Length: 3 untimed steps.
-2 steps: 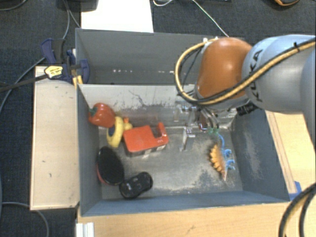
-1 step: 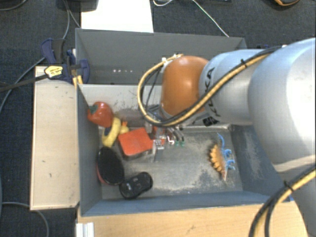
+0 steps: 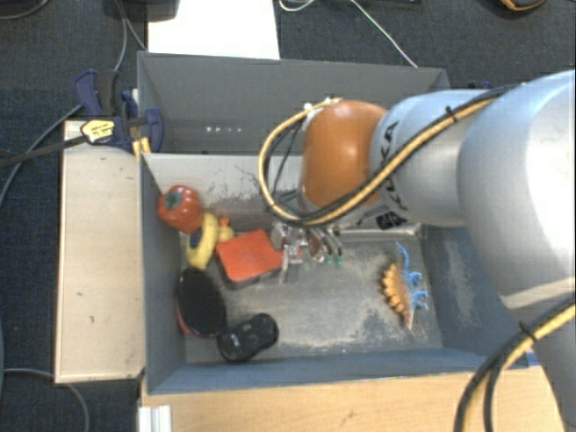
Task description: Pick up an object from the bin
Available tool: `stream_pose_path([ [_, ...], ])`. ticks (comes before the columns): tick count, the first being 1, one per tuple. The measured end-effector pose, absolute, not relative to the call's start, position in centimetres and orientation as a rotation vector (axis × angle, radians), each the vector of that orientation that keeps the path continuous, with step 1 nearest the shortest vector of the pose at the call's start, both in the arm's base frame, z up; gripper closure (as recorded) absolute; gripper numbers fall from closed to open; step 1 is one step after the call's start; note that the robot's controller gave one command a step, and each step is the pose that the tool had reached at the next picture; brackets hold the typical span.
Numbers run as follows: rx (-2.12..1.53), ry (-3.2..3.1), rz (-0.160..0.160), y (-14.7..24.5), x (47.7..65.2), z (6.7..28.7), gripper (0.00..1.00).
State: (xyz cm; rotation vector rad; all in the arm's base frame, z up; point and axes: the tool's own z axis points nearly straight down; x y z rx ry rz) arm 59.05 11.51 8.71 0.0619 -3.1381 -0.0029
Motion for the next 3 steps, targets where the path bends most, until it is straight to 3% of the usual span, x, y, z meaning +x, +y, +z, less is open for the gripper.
stream_pose_path([
  [1,0.061,-3.138,-0.003,11.5,59.0,8.7,1.00],
  [2,0.046,-3.128,0.001,11.5,58.0,17.9,1.00],
  [3,0.112,-3.131,0.000,12.2,58.9,28.6,1.00],
])
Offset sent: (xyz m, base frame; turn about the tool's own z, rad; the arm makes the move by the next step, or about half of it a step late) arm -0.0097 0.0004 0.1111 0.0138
